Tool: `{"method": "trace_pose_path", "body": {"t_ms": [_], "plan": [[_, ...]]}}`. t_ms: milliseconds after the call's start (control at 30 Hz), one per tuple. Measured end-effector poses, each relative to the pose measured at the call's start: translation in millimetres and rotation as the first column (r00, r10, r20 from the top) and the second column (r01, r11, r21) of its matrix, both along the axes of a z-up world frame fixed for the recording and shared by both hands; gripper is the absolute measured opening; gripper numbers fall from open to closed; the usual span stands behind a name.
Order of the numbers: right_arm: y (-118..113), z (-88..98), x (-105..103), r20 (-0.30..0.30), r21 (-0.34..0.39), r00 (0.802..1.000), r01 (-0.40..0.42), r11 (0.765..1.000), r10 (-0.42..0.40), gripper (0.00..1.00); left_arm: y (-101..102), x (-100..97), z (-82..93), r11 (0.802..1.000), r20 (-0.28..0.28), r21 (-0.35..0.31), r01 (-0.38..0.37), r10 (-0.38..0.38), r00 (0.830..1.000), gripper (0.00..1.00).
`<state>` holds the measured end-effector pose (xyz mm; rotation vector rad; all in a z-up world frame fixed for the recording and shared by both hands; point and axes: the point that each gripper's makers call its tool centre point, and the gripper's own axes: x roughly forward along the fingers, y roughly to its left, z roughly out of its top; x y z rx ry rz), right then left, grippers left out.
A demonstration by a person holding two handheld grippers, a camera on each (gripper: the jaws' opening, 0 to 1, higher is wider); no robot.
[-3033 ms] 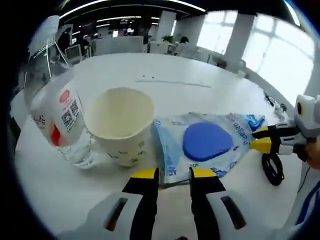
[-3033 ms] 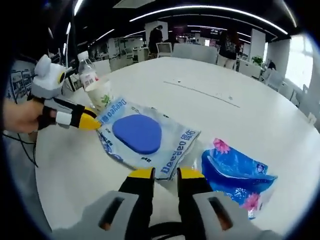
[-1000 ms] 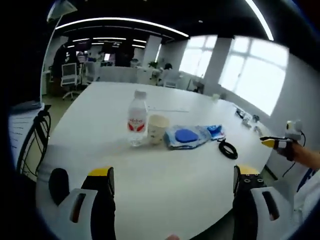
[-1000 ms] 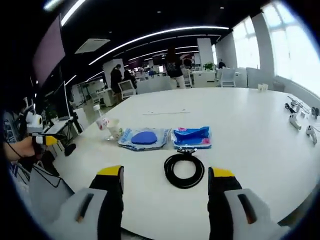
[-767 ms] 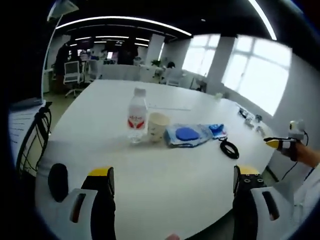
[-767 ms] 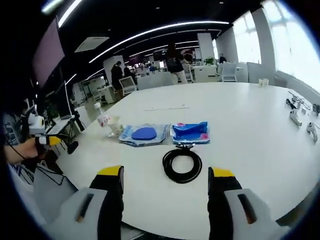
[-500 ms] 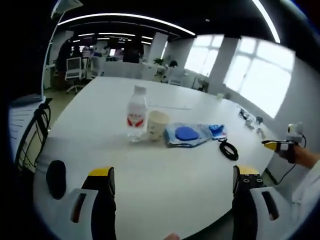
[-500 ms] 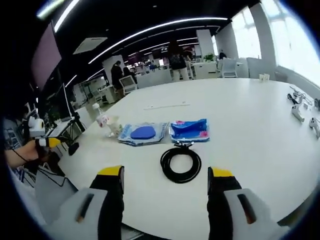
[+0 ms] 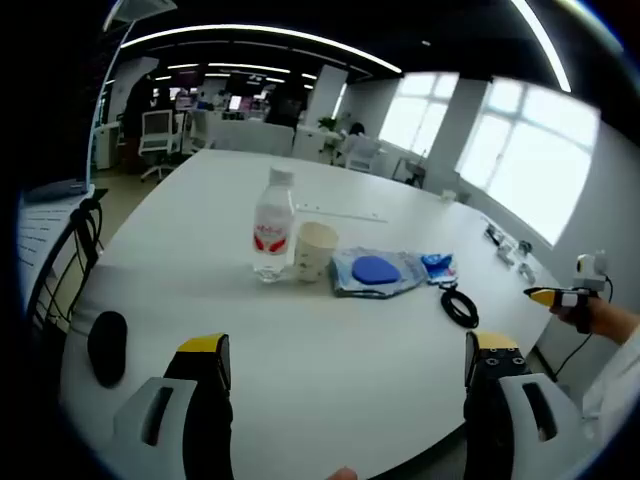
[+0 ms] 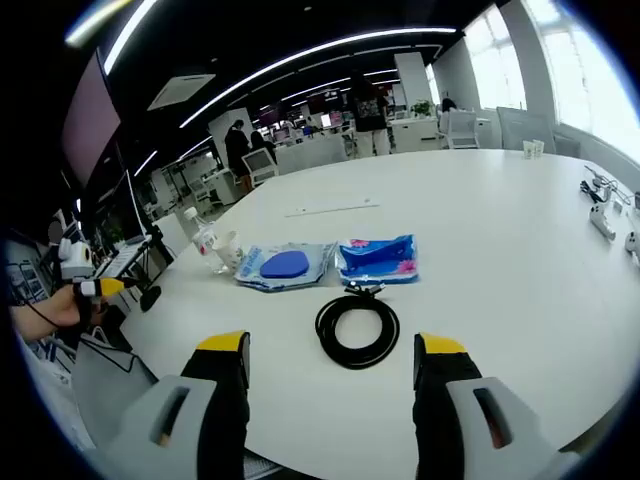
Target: Arrange the tabletop items into an orderly group along one side of the table until the central work area is clear of visible clutter.
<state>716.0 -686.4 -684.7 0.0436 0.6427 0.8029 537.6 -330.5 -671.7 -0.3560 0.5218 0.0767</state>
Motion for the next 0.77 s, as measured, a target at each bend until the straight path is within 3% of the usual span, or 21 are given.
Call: {"method": "trace_pose_path", "body": {"t_ms": [300,767], "plan": [[5,-13.3,-12,-0.038,-0.034,0.999,-0.025,0.999,0.024,0.63,-5,3.2,-2.5,0.999,0.008,-0.022,0.023,-0.023,1.000,0.93],[23,-12.0,-15,-0.054,-0.037,0.994,-0.094,0.995,0.092,0.62,-11,-8.8,0.7,0.998,0.023,-0.060,-0.022,0.024,0.999,0.91]]}}
